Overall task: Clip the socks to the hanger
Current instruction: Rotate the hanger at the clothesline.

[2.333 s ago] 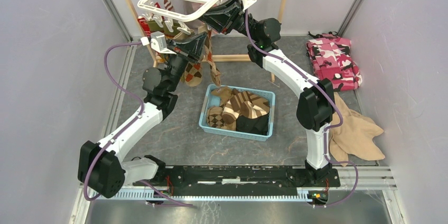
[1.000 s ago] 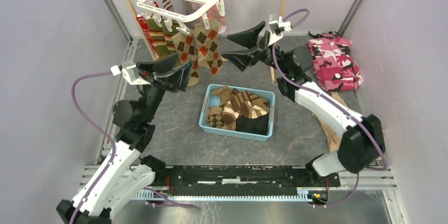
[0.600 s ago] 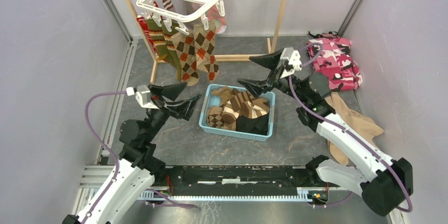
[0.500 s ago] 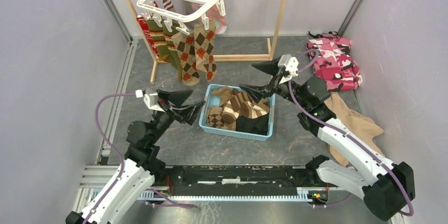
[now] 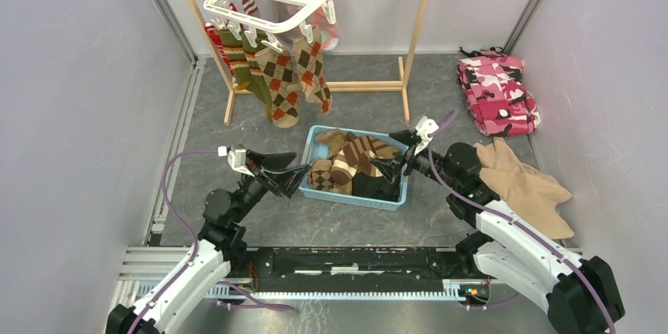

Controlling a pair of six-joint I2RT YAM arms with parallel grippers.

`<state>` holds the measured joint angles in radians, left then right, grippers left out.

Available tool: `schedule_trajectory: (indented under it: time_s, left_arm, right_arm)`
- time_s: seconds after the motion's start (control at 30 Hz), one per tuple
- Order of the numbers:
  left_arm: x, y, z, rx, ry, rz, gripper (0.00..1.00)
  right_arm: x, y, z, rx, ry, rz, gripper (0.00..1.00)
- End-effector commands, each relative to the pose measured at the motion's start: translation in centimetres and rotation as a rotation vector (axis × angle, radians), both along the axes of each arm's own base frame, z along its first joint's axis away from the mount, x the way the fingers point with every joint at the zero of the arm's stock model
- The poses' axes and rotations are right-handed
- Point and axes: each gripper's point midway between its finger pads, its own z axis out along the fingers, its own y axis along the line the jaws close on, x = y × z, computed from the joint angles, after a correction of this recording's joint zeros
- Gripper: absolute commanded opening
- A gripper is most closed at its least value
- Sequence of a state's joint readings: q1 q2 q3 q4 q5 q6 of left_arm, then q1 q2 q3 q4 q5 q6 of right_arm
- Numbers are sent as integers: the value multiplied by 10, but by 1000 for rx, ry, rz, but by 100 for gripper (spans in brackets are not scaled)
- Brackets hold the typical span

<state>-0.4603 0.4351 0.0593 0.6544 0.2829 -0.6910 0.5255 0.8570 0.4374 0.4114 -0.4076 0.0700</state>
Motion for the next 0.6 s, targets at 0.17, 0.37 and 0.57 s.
schedule_trajectory:
  time_s: [0.17,0.37,0.57]
  left_arm:
    - [12,4,6,-64,23,45,100]
    - [12,0,38,-110,-43,21,98]
    - [25,-1,49,-61,-131,89,97]
  right_arm:
    - [3,-17,-22,51,26,-81,98]
    - [-3,-21,-41,72,58,-84,98]
    - [-6,-19,-51,85,91,-67,98]
